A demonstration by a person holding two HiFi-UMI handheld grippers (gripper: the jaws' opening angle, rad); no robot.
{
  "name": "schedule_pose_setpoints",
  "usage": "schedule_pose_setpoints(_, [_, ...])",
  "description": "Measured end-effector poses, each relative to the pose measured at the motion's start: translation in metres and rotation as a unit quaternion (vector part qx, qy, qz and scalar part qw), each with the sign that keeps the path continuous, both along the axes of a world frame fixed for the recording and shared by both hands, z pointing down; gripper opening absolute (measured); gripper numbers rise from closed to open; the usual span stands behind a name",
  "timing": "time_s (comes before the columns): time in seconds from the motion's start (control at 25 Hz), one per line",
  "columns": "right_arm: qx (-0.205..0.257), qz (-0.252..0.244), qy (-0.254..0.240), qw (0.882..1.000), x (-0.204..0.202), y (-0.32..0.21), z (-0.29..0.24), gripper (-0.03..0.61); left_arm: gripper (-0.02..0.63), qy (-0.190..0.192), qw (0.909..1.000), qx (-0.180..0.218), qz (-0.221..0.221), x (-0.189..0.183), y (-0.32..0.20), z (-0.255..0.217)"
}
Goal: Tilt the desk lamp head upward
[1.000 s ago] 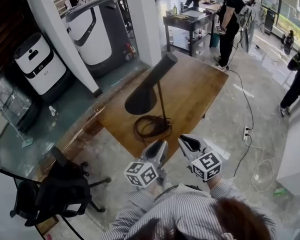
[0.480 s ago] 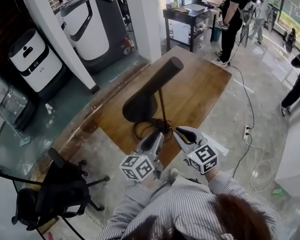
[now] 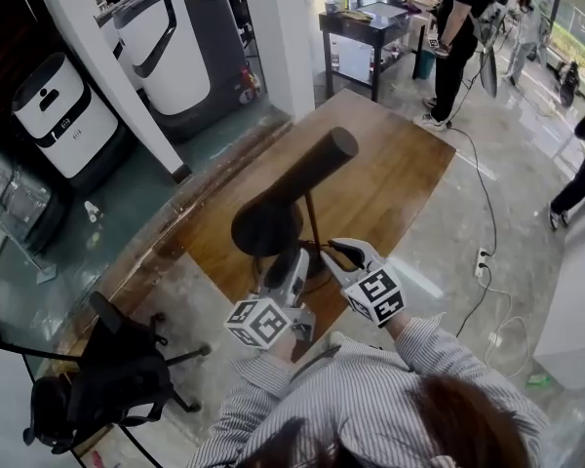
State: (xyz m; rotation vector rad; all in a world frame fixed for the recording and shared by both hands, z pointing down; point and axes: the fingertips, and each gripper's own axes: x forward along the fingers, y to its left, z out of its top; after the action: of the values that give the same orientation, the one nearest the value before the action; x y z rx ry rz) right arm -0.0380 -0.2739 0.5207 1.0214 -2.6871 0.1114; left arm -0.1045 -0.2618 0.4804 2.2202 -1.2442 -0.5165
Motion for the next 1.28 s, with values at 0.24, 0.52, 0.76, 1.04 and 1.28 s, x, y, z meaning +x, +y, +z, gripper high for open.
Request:
schedule_pose_setpoints(0.24, [-0.021,-0.002,0.027,0.999,-0.011,-0.026,0.022,0.066,0.166,0.068,0.9976,0.014,-0.005,-0.004,-0.009,-0.010])
schedule_pose_setpoints(0.52, [-0.029,-0.006,0.035,0.999,-0.019,-0.041,0.032,0.066,0.150,0.082,0.9964,0.023,-0.001,-0.005,-0.014,-0.014])
schedule_pose_setpoints(0.76, [-0.031,-0.006,0.041,0.999,-0.020,-0.040,0.039,0.049,0.112,0.072,0.9964,0.044,-0.004,-0.010,-0.013,-0.016])
schedule_pose_setpoints(1.04, [-0.023,-0.002,0.043,0.999,-0.020,-0.040,0.039,0.049,0.061,0.043,0.9977,0.052,0.005,-0.006,-0.010,-0.021])
schedule_pose_setpoints(1.28, [-0.023,0.003,0.041,0.999,-0.020,-0.038,0.039,0.048,0.060,0.019,0.9985,0.052,-0.002,-0.013,-0.008,-0.024])
